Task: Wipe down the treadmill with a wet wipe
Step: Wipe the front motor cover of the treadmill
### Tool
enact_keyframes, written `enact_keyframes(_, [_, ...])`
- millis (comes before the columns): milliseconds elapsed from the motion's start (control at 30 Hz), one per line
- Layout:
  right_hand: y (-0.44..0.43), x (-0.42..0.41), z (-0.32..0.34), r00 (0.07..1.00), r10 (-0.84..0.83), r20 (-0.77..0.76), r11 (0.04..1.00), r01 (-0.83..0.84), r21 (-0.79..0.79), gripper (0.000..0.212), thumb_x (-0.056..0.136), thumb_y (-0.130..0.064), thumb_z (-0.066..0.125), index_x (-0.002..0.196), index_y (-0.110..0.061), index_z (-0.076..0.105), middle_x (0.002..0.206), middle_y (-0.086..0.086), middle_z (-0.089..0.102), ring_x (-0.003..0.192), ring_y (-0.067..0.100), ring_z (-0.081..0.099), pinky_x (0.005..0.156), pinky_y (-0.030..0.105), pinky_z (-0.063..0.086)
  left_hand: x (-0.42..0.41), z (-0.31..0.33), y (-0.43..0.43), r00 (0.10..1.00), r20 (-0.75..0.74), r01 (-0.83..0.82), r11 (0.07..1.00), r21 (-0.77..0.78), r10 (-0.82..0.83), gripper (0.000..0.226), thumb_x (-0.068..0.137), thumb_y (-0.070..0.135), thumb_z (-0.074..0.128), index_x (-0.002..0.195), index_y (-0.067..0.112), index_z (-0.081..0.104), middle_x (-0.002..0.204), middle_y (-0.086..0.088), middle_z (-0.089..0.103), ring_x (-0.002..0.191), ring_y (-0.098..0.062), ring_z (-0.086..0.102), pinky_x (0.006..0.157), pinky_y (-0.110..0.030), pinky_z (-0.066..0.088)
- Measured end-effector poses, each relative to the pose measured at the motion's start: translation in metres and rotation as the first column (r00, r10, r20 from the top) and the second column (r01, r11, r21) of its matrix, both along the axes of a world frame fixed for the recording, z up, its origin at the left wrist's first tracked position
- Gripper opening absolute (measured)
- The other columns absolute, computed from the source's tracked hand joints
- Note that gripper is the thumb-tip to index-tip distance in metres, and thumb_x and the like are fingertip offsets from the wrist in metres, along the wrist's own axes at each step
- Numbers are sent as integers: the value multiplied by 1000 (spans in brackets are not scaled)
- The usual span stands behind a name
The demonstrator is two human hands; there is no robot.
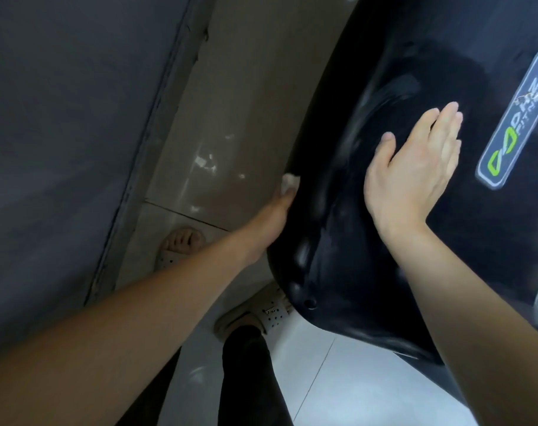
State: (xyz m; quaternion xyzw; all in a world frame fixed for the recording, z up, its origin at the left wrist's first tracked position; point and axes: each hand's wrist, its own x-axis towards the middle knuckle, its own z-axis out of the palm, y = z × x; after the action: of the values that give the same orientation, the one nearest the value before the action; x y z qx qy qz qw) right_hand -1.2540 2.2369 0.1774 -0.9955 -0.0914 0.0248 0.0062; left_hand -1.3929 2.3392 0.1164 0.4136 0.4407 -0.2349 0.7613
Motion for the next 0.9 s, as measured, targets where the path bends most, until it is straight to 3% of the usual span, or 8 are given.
enact_keyframes(100, [-4,2,0,1000,26,10,999,-26,-19,64,105,-34,40,157,0,26,169,16,13,157,30,10,128,44,12,71,-15,24,984,178,-13,1000,19,9,60,109,54,33,161,26,30,164,10,33,148,-8,36,122,-21,25])
enact_keyframes(167, [-8,3,2,999,48,-3,998,-48,-32,65,105,-36,41,157,0,26,169,16,14,157,30,11,127,43,12,79,-21,23,992,124,-28,999,23,25,59,109,55,31,157,22,41,151,5,52,119,-5,60,94,-7,48])
enact_keyframes(233, [-8,3,4,999,53,-10,998,-54,-26,65,104,-35,42,157,0,27,169,17,14,157,30,12,127,44,13,49,-20,9,1000,21,5,1000,27,-5,56,109,55,31,149,23,52,142,3,61,102,-3,62,76,-7,50])
enact_keyframes(367, [-5,2,5,999,44,-9,999,-44,-28,65,104,-33,42,157,2,26,169,18,14,157,32,12,127,46,14,-66,-8,-41,986,-160,27,989,-145,-51,86,83,95,17,141,45,57,147,13,57,140,-13,46,120,-40,30])
enact_keyframes(500, [-8,2,5,998,70,7,997,-70,-37,65,104,-35,41,157,2,27,168,19,15,157,32,13,127,46,15,-80,-7,-57,975,-200,-139,965,-224,94,69,92,86,21,113,45,72,120,18,72,125,-12,57,108,-36,42])
enact_keyframes(633, [-13,5,1,996,87,23,996,-87,-31,66,104,-37,39,158,0,26,169,18,14,157,31,12,127,44,13,4,-30,-3,998,25,-60,994,-92,63,60,97,68,46,130,23,68,126,4,73,116,-14,68,103,-30,50])
enact_keyframes(800, [-13,8,7,996,69,-55,997,-70,-11,67,104,-35,42,159,-2,23,170,15,10,158,29,8,128,43,9,40,-15,5,980,198,-25,1000,8,23,59,108,57,31,151,21,46,140,4,61,121,-3,62,104,-19,48])
enact_keyframes(900, [-12,-9,18,991,91,-96,995,-88,37,66,103,-32,43,159,-2,23,170,14,13,158,27,9,128,45,9,-30,0,-24,999,42,-9,1000,15,8,69,100,65,35,159,30,34,155,10,47,138,-5,47,106,-14,33])
